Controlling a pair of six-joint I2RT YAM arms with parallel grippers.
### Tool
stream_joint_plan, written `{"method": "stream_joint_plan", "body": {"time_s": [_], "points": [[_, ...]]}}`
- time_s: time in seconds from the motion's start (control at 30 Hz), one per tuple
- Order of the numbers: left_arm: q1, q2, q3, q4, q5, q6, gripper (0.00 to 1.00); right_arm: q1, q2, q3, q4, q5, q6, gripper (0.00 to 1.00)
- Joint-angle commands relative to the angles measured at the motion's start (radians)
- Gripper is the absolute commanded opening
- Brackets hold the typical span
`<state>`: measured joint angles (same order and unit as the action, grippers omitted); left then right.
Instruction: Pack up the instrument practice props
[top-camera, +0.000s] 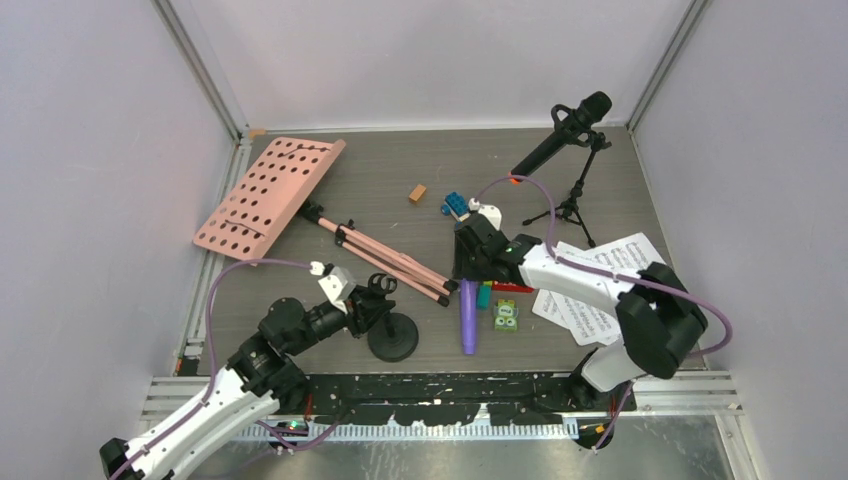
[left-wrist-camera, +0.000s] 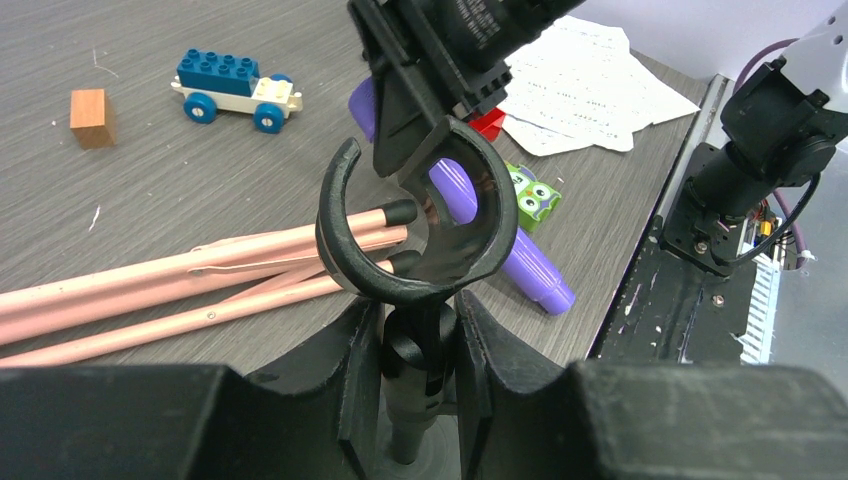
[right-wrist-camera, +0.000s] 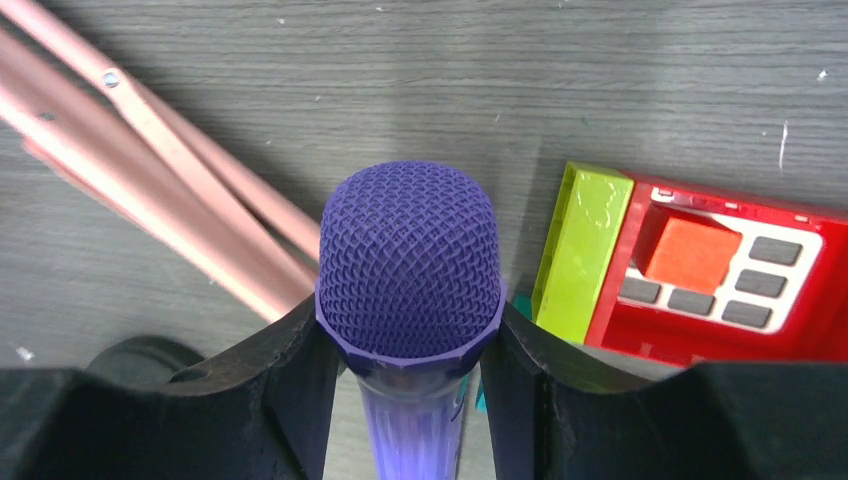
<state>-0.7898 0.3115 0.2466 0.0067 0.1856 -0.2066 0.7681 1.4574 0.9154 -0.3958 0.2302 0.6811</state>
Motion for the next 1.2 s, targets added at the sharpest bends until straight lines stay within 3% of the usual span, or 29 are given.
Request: {"method": "stream_joint_plan", "body": {"time_s": [0.0, 0.23, 0.37, 0.43, 0.47, 0.5, 0.53, 0.73, 0.93, 1.17], "points": [[0.006, -0.022, 0.038, -0.054, -0.010, -0.031, 0.00, -0.010, 0.074, 0.071, 0.055, 0.056, -0.036, 0.01], [0.005, -0.054, 0.044, -0.081, -0.019, -0.030, 0.00, -0.032, 0.192, 0.119, 0.044, 0.101, -0.039, 0.01], [0.006, -0.056, 0.061, -0.095, -0.021, -0.027, 0.00, -0.036, 0.249, 0.143, 0.030, 0.109, -0.045, 0.10], [0.005, -0.049, 0.075, -0.104, -0.022, -0.026, 0.00, -0.036, 0.267, 0.150, 0.026, 0.110, -0.046, 0.23], [0.006, -0.046, 0.083, -0.107, -0.026, -0.028, 0.00, -0.036, 0.269, 0.149, 0.029, 0.108, -0.046, 0.37], [0.005, -0.044, 0.089, -0.108, -0.029, -0.033, 0.00, -0.037, 0.269, 0.144, 0.035, 0.101, -0.047, 0.57], [0.005, -0.042, 0.094, -0.109, -0.030, -0.035, 0.00, -0.036, 0.266, 0.140, 0.041, 0.098, -0.048, 0.66], [0.006, -0.029, 0.137, -0.106, -0.037, -0.035, 0.00, -0.037, 0.207, 0.151, 0.025, 0.082, -0.063, 0.91], [0.005, 0.053, 0.250, -0.072, -0.053, 0.042, 0.00, -0.035, 0.052, 0.192, -0.017, 0.027, -0.106, 0.95], [0.007, 0.350, 0.475, 0.002, -0.110, 0.186, 0.00, -0.036, -0.185, 0.135, -0.020, -0.030, -0.117, 0.95]]}}
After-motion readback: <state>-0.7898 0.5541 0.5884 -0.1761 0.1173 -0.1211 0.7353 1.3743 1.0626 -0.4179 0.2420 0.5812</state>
